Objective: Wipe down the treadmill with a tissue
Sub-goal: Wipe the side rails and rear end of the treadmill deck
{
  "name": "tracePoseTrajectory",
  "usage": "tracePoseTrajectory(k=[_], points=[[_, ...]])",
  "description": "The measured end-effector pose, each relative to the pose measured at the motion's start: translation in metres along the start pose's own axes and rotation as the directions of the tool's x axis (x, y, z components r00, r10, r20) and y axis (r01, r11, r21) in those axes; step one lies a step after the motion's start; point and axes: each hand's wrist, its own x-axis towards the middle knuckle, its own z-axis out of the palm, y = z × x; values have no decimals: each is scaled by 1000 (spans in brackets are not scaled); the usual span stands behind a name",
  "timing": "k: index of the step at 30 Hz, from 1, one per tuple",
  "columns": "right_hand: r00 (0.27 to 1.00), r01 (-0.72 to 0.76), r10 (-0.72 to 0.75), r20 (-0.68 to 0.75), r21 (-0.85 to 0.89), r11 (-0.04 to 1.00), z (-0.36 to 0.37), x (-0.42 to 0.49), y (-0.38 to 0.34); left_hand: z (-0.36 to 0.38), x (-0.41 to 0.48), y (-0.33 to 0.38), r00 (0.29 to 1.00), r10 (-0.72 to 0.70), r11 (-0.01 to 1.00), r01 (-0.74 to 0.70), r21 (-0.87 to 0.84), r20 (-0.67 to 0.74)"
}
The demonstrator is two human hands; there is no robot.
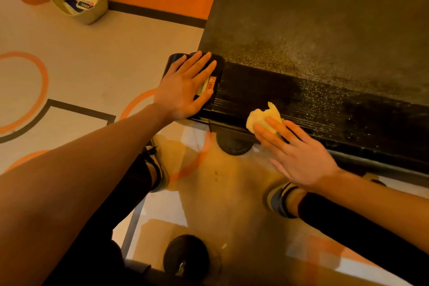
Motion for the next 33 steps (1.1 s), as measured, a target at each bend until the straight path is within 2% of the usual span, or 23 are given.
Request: tracePoseTrajectory(k=[3,7,10,17,24,29,33], points=[[998,51,-49,35,-45,998,5,-38,30,3,-1,-1,1000,-7,1000,7,13,-22],[995,100,-100,1,-22,995,-5,10,12,3,0,0,1000,-20,1000,20,8,-16],[996,85,-84,-32,23,996,-10,36,-2,1,-1,-1,1000,-19,1000,19,15,2],[994,85,-87,66,24,996,-4,-37,39,3,0,0,1000,-31,999,31,21,-7],[997,66,-62,-52,70,995,-16,68,-19,3,-1,-1,1000,-19,1000,19,0,-6],[996,87,-89,29,63,994,-4,-10,23,2,1,-1,1000,-9,1000,9,3,3],[998,3,-7,58,67,998,0,-50,39,5,0,-2,1000,-23,1000,23,20,-2]])
